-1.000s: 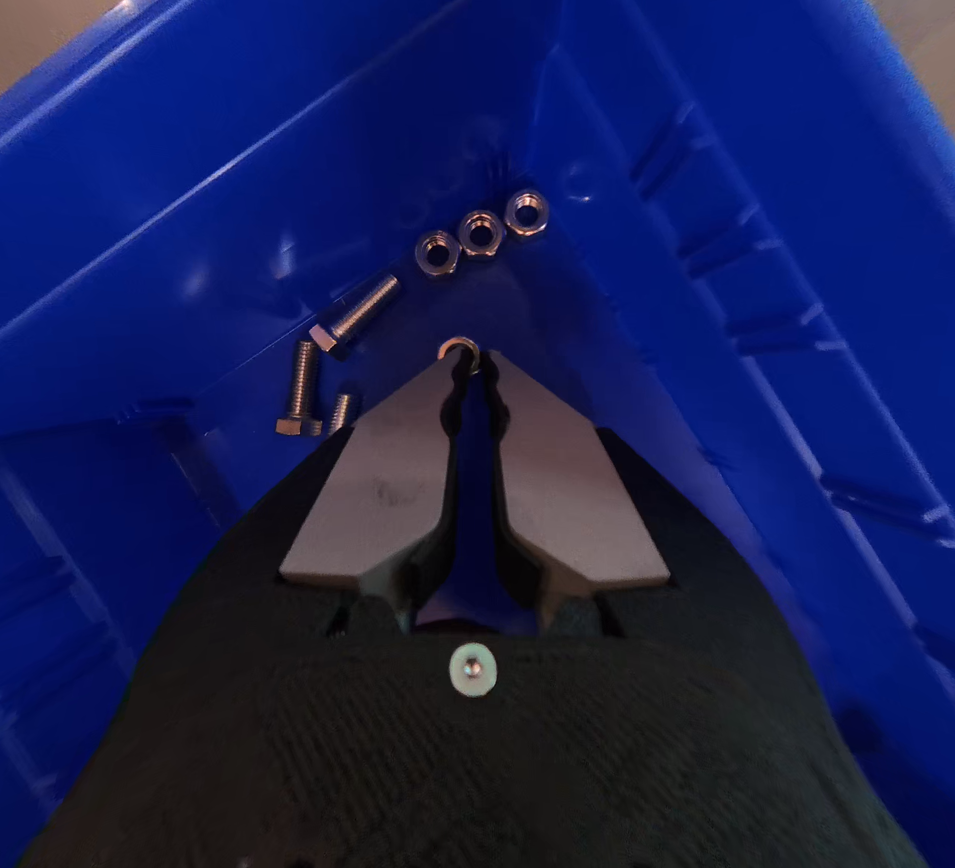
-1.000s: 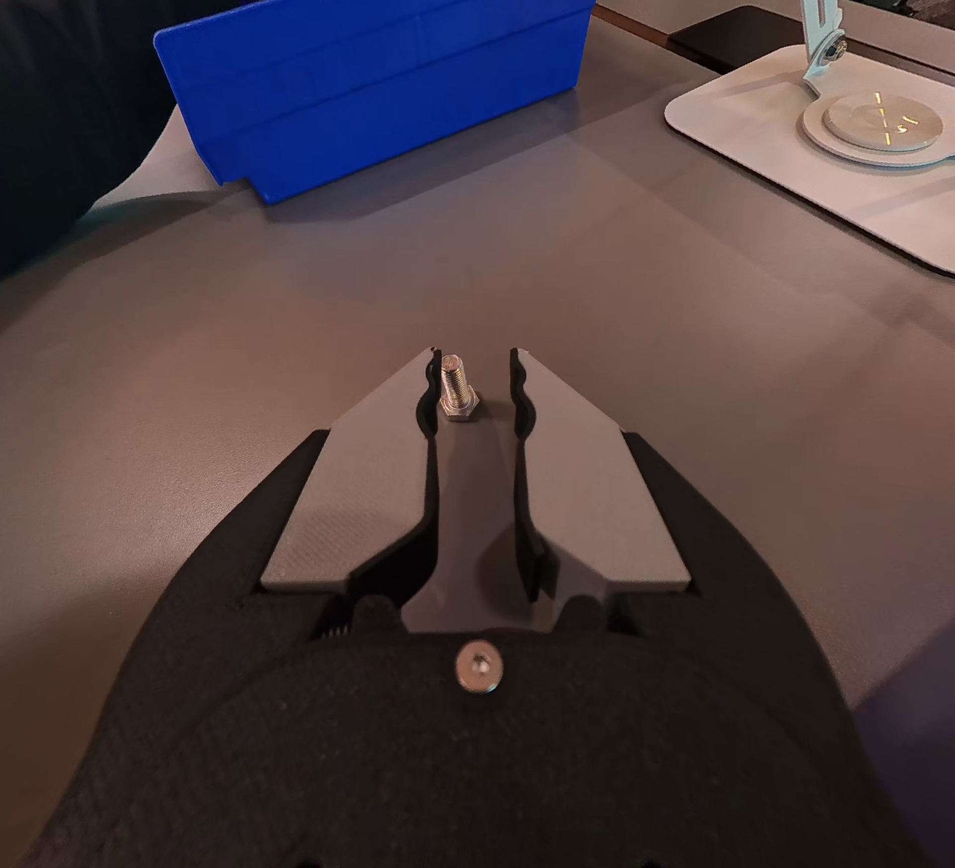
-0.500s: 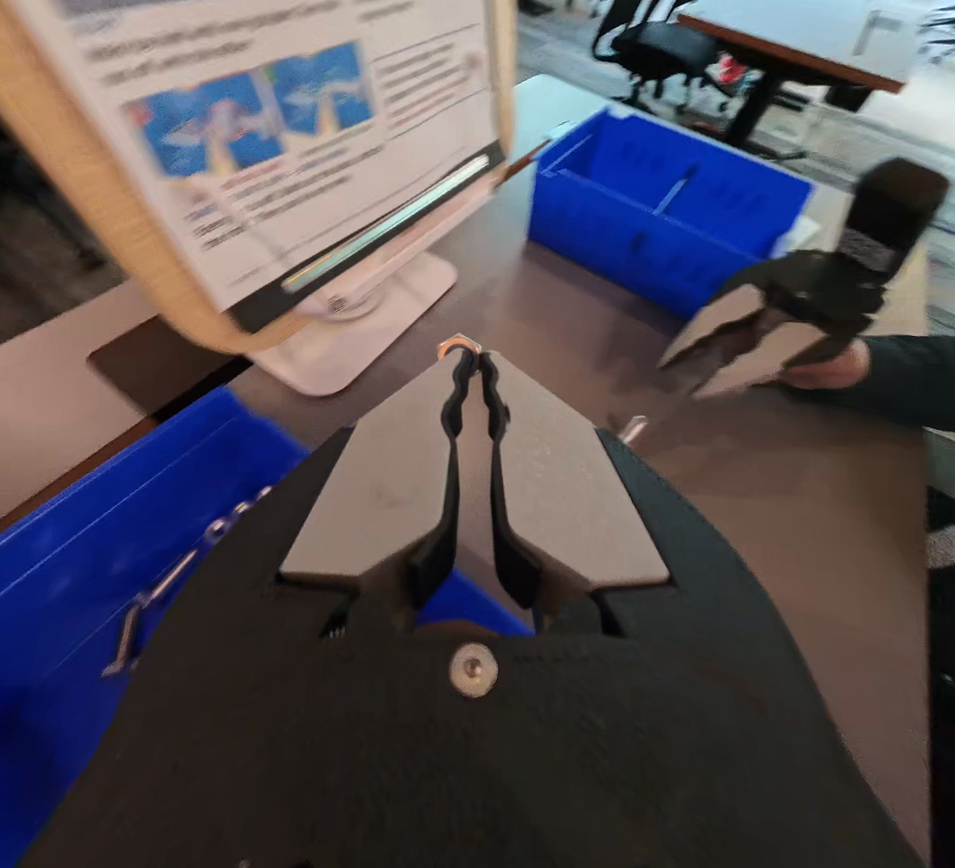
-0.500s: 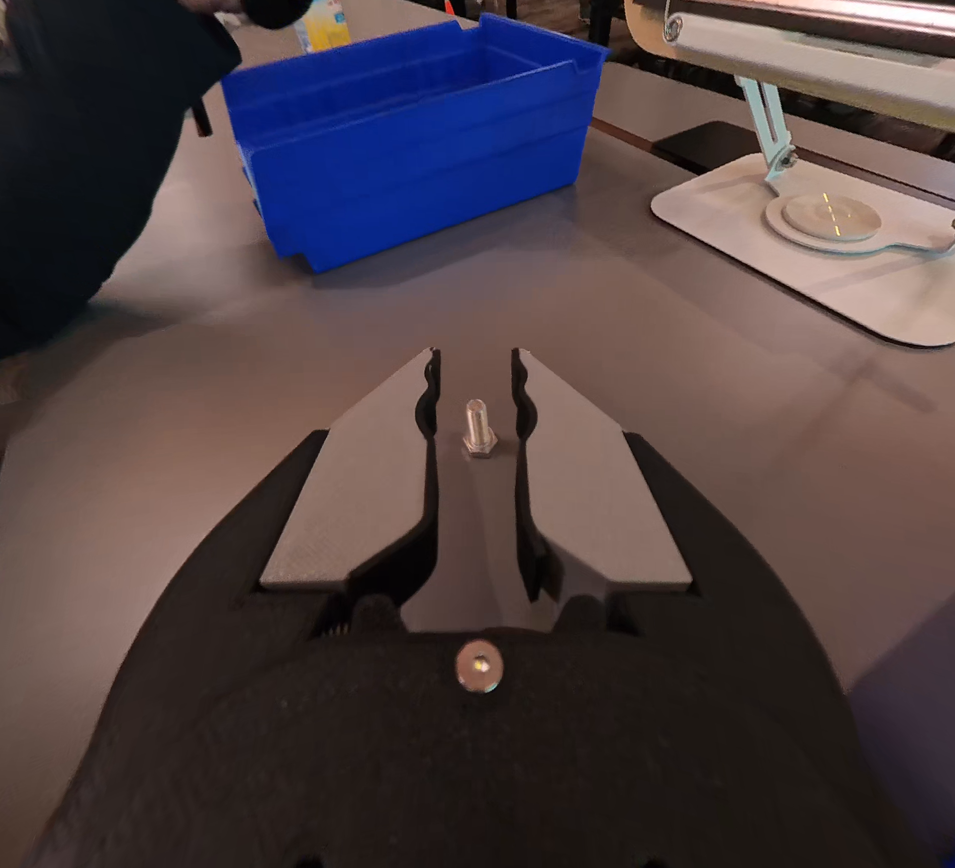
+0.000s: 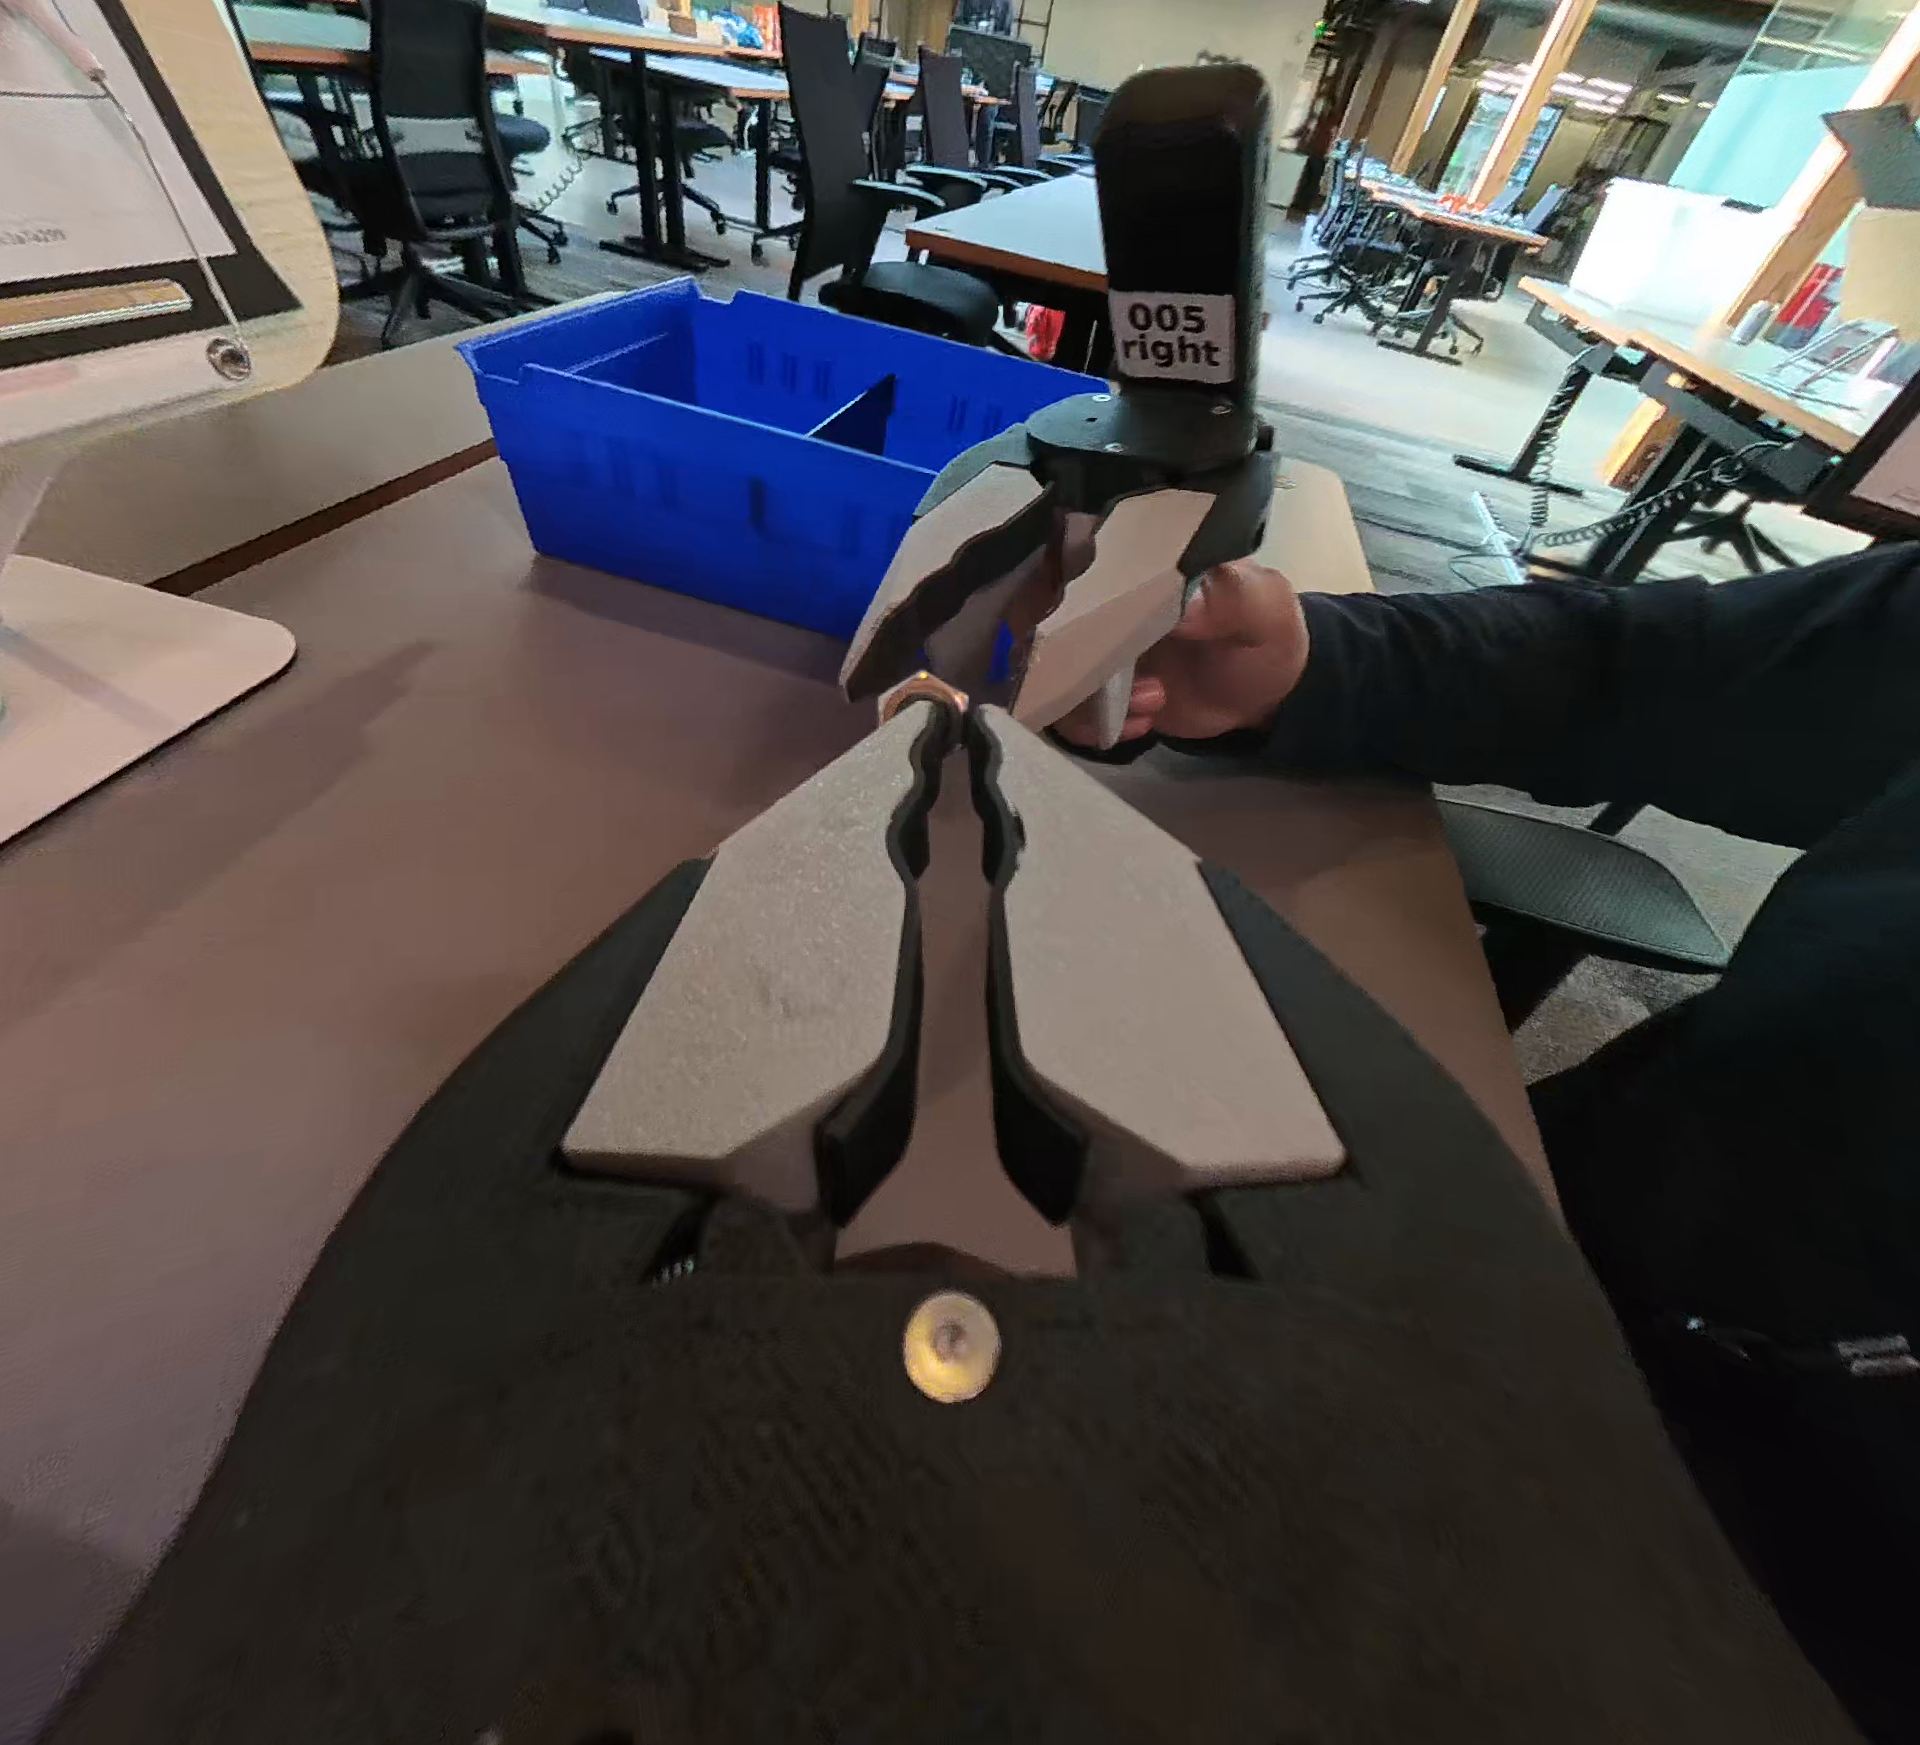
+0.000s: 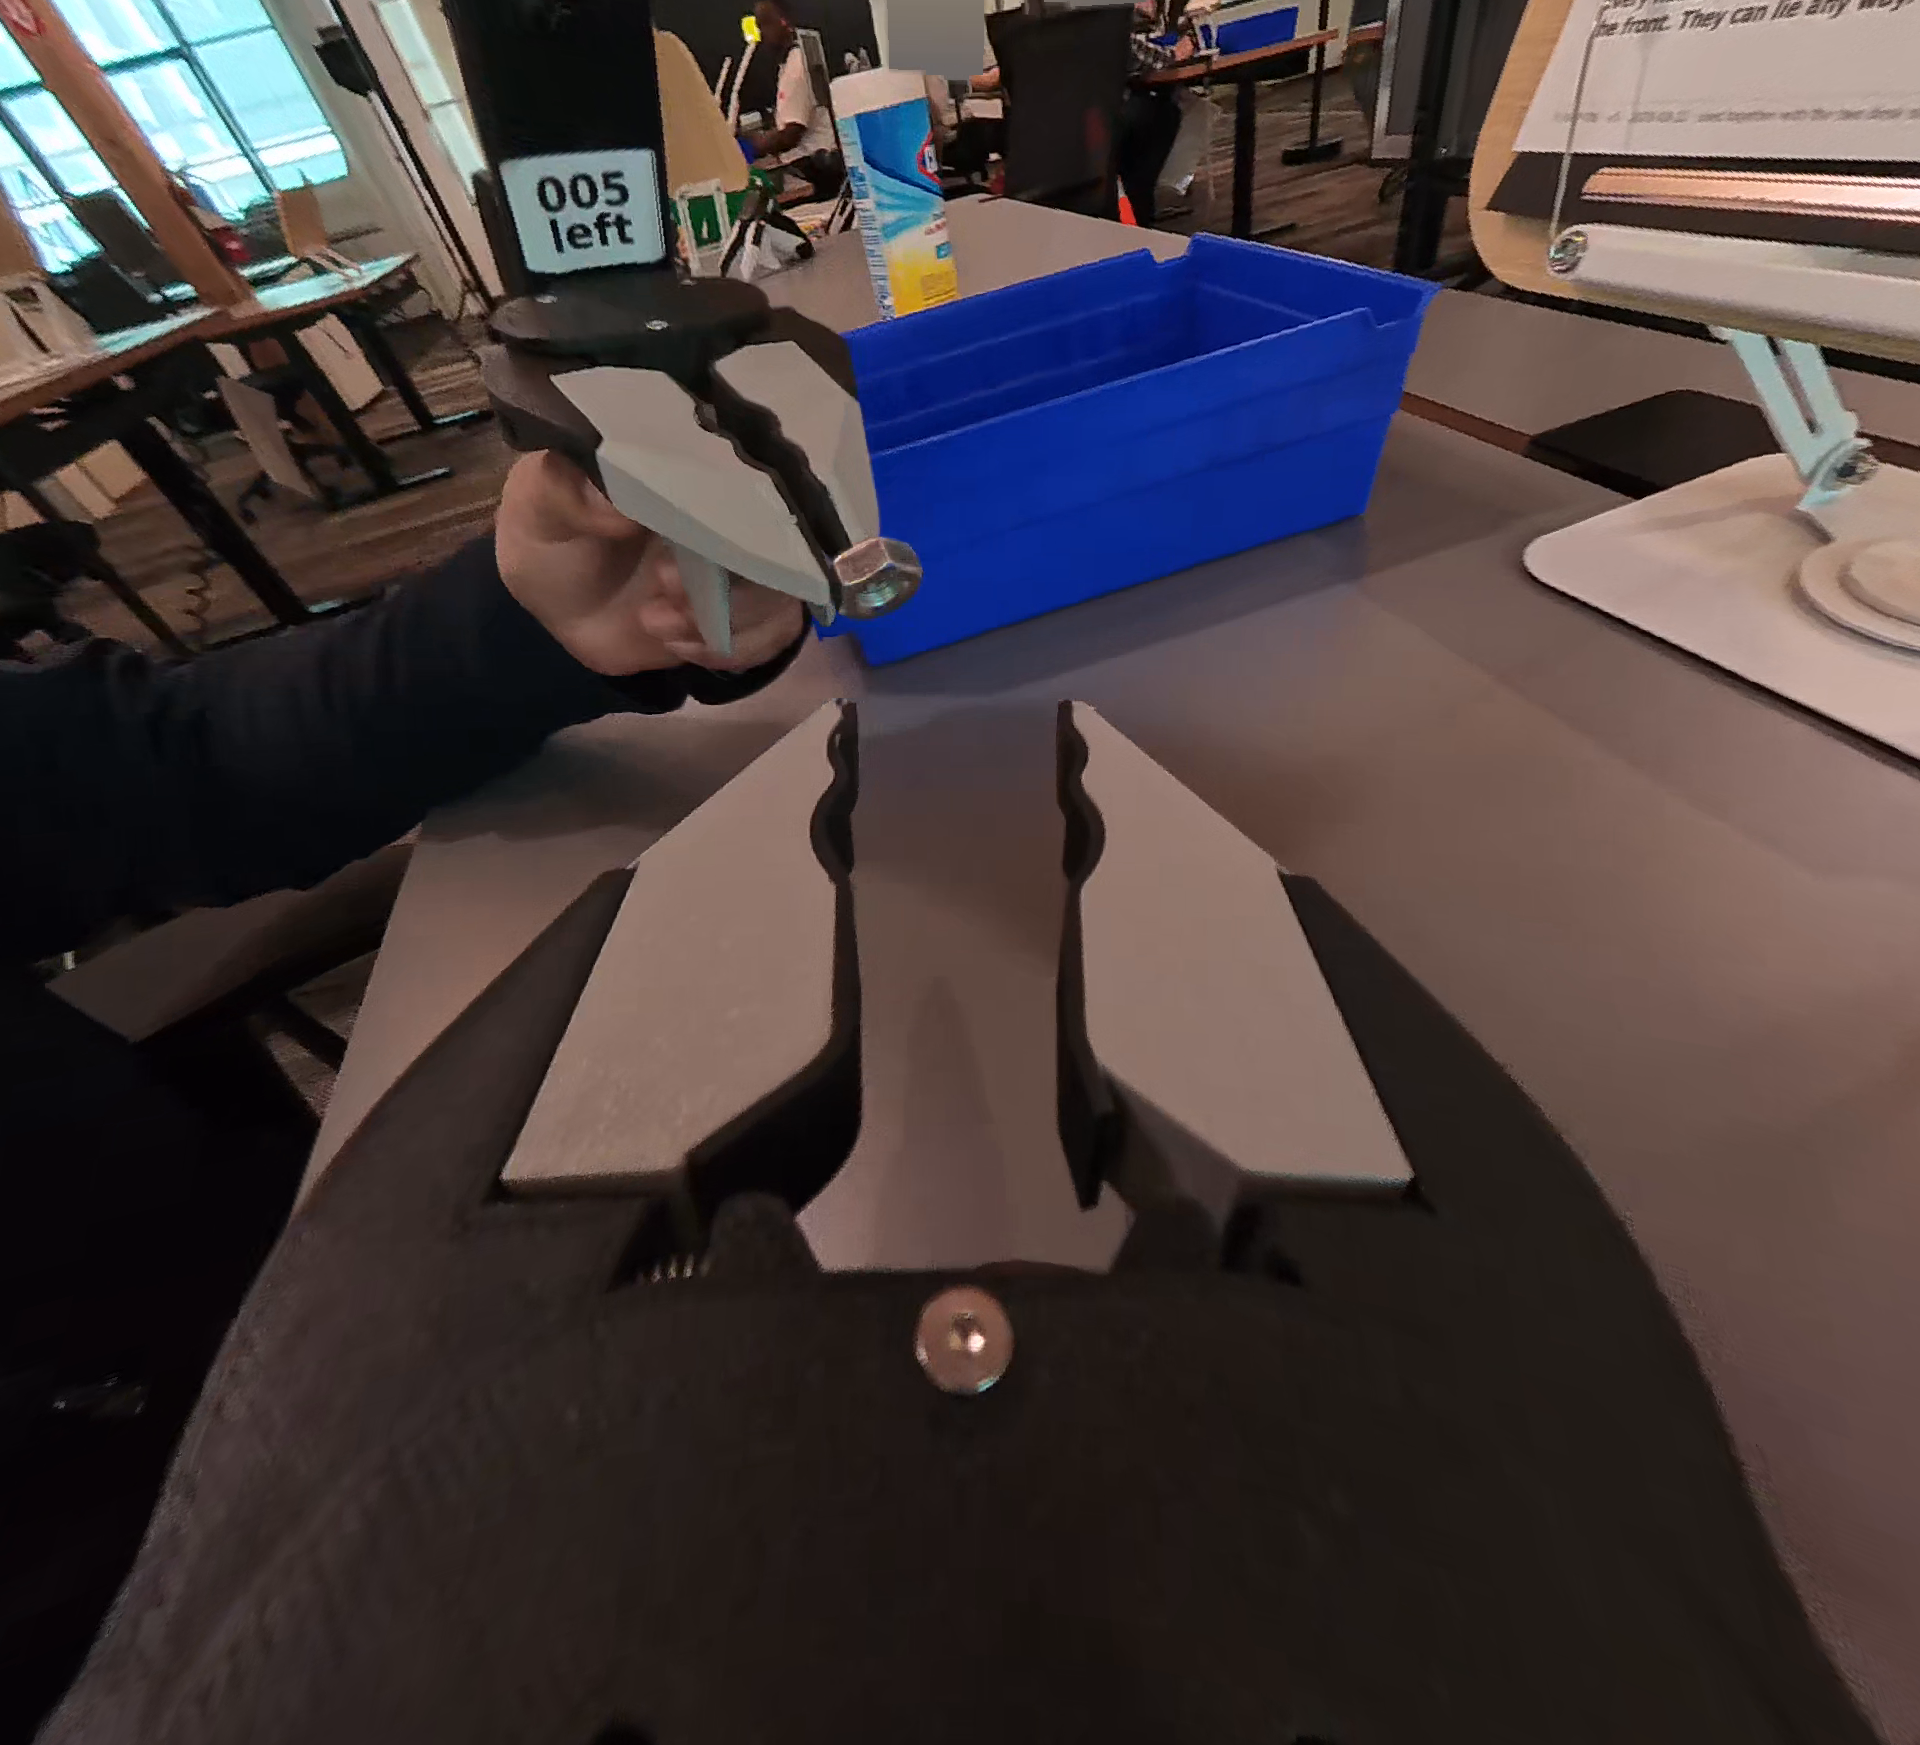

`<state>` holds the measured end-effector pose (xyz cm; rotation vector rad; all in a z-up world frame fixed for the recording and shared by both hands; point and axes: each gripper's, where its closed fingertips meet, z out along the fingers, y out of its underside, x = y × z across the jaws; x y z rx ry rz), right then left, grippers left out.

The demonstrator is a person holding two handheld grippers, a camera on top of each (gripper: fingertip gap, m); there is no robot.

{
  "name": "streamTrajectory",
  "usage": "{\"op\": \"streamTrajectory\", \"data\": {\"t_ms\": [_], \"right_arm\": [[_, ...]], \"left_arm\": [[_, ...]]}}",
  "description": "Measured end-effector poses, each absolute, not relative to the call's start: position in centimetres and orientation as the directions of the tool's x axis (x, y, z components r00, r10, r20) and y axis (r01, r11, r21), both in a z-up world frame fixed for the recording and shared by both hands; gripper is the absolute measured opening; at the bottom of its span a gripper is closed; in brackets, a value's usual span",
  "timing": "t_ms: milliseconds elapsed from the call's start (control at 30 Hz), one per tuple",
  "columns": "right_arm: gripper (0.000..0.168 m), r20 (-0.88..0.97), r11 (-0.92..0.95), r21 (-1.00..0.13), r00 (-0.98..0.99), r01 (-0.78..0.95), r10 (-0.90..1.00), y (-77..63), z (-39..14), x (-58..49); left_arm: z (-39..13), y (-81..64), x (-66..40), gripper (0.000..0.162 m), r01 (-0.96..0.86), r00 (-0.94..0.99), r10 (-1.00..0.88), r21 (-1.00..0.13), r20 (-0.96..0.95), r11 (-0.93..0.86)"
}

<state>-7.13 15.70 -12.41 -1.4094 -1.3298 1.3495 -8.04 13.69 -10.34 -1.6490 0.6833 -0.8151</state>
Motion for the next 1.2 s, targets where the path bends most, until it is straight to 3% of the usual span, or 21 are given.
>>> {"op": "streamTrajectory", "data": {"t_ms": [267, 533, 1000, 1200], "right_arm": [[0.034, -0.324, -0.291, -0.945, -0.295, 0.153, 0.899, 13.4, -11.2, -6.9], [0.031, -0.518, -0.491, -0.850, -0.464, 0.189, 0.719, 11.8, -9.8, -6.3], [0.030, -0.573, -0.541, -0.808, -0.523, 0.233, 0.631, 10.5, -9.5, -6.3], [0.016, -0.587, -0.556, -0.795, -0.536, 0.242, 0.607, 10.2, -9.5, -6.4]], "left_arm": [[-11.2, 12.9, -7.8, 0.001, -0.090, 0.556, -0.831, -0.992, 0.024, -0.090], [-10.6, 11.6, -6.6, 0.002, -0.210, 0.538, -0.815, -0.970, -0.216, 0.119], [-9.5, 10.1, -5.0, 0.001, -0.165, 0.487, -0.835, -0.966, -0.254, 0.198], [-9.6, 10.4, -4.5, 0.001, -0.171, 0.502, -0.823, -0.963, -0.266, 0.207]]}}
